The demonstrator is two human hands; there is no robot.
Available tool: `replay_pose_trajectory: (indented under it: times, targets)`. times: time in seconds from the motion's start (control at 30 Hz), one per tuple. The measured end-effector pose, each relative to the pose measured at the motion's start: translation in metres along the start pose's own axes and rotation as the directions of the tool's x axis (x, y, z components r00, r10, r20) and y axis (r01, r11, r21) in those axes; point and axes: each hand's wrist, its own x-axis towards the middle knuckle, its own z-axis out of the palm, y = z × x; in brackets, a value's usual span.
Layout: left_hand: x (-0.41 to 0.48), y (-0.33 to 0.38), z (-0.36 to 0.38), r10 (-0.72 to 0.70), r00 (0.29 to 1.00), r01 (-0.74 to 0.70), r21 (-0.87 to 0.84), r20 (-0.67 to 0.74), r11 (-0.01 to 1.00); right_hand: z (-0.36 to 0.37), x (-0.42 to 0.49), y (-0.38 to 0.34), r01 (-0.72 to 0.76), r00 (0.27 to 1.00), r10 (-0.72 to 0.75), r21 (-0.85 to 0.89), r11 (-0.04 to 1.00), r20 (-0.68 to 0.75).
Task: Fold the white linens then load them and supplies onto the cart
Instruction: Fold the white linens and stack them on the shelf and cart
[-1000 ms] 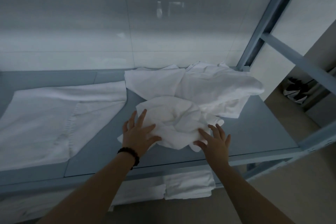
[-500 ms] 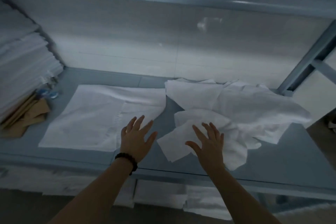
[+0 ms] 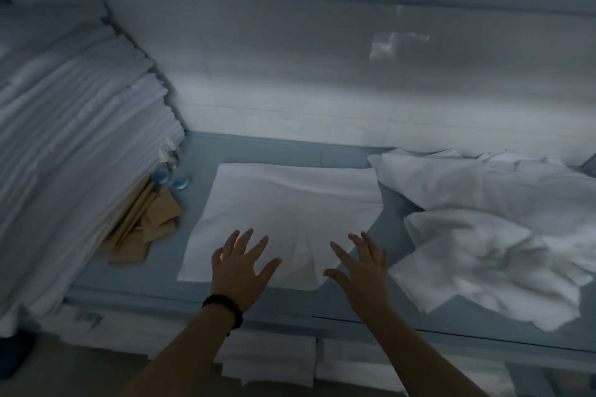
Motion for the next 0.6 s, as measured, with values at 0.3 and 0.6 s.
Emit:
replay_pose_trajectory:
  times: [0.3, 0.6]
  targets:
    - [0.031, -0.057, 0.011, -0.029, 0.949, -0.022, 0.157, 0.315, 0.987, 0.050, 0.055, -0.042, 0.099, 0.977, -0.034, -0.310, 0.945, 0.209]
    - [0.045, -0.052, 0.045, -0.101, 0.887, -0.042, 0.296, 0.451, 0.954, 0.063, 0.088, -0.030, 0.390, 0.895, -0.209, -0.465, 0.795, 0.394]
